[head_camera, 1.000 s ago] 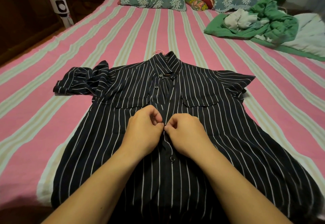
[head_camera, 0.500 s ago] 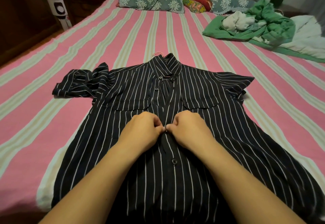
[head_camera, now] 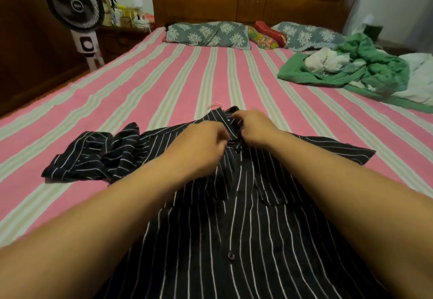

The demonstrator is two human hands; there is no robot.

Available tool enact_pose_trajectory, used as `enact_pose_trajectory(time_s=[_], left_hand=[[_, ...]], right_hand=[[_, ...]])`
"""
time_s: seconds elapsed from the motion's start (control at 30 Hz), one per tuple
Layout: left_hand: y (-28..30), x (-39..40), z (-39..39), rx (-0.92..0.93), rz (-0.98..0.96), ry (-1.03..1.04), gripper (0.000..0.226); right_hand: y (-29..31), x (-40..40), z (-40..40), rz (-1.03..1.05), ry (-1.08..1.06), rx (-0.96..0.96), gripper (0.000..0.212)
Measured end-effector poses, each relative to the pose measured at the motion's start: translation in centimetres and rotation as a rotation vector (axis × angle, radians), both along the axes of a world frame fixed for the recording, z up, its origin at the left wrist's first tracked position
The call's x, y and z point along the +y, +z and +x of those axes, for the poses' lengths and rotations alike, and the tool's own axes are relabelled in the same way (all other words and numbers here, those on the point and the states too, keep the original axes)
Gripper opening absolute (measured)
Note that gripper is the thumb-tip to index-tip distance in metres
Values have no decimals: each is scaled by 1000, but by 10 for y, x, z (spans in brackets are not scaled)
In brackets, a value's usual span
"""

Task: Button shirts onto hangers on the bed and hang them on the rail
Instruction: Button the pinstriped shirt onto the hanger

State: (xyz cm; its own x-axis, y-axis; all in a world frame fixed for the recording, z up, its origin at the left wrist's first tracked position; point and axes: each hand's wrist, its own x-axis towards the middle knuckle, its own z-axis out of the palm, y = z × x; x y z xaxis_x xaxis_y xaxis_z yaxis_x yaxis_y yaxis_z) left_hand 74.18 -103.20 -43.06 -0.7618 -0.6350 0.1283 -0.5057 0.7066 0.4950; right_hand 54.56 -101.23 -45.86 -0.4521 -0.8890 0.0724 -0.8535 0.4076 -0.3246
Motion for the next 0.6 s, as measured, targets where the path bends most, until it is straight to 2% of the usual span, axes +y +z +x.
enact_pose_trajectory(time_s=[0.1, 0.17, 0.23, 0.27, 0.3, 0.37, 0.47, 0.53, 0.57, 0.6], left_hand=[[-6, -56, -63, -159, -86, -169, 46], [-17, -85, -90, -317, -84, -235, 56], [-29, -103, -106, -467, -125, -259, 52], [-34, -109, -112, -481, -148, -251, 43], [-37, -113, -115, -412, -135, -210, 31], [-38, -121, -118, -129, 11, -13, 8], [-42, -128, -118, 165, 299, 346, 17], [-53, -119, -114, 160, 416, 368, 12], [-59, -113, -111, 125, 436, 335, 23], [-60, -106, -106, 96, 427, 286, 44]], right_hand=[[-16, -23, -31, 142, 51, 12, 61], [-22, -32, -49, 212, 77, 50, 48], [-27, -36, -63, 181, 61, 67, 29], [-30, -38, -70, 131, 36, 64, 25], [-32, -39, -75, 77, 2, 51, 22], [-37, -42, -81, -8, -84, -11, 19], [-48, -43, -73, -127, -226, -33, 17], [-58, -42, -61, -118, -213, 44, 24], [-60, -40, -54, -88, -175, 74, 32], [-59, -37, -47, -54, -149, 72, 41]])
